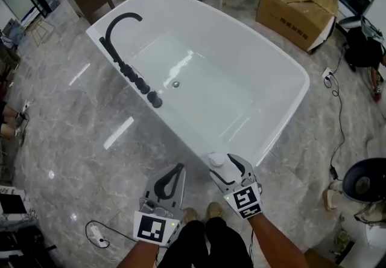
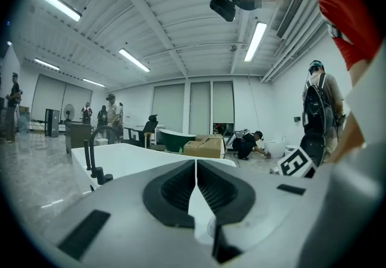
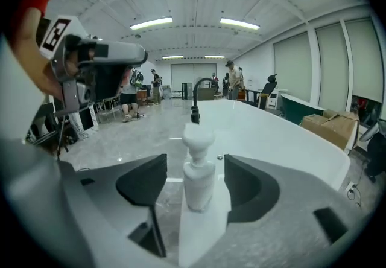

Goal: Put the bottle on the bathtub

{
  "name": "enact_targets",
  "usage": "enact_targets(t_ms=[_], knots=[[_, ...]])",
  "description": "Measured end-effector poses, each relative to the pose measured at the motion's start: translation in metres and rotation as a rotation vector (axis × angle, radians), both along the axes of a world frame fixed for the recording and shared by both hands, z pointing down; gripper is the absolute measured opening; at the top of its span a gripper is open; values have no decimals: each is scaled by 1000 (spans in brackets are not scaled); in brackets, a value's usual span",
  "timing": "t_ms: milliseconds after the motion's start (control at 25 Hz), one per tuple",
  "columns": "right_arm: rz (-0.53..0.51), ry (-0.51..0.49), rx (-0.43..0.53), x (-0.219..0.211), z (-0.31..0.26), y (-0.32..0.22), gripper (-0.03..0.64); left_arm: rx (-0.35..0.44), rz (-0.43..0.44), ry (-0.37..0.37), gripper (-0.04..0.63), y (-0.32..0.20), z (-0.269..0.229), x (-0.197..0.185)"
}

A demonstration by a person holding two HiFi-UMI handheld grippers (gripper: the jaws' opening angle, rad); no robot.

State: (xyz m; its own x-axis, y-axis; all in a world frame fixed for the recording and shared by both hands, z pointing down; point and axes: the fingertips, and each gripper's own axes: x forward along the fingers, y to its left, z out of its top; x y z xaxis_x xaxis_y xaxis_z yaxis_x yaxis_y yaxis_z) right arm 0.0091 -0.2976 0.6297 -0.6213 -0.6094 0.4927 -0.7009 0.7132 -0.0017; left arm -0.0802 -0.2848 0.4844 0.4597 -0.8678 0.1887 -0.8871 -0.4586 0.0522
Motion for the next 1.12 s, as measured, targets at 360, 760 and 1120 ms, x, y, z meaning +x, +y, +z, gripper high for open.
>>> enact_targets(t_ms=[360, 760, 1120], knots=[[-2, -150, 121, -2, -140, 34, 189, 70, 10, 21, 14, 33, -61, 8], [-29, -256, 249, -20, -245, 71, 60, 171, 33, 74, 14, 57, -137, 9], [-6, -286, 298, -22, -286, 80, 6, 231, 56, 80, 14, 68, -175, 13]])
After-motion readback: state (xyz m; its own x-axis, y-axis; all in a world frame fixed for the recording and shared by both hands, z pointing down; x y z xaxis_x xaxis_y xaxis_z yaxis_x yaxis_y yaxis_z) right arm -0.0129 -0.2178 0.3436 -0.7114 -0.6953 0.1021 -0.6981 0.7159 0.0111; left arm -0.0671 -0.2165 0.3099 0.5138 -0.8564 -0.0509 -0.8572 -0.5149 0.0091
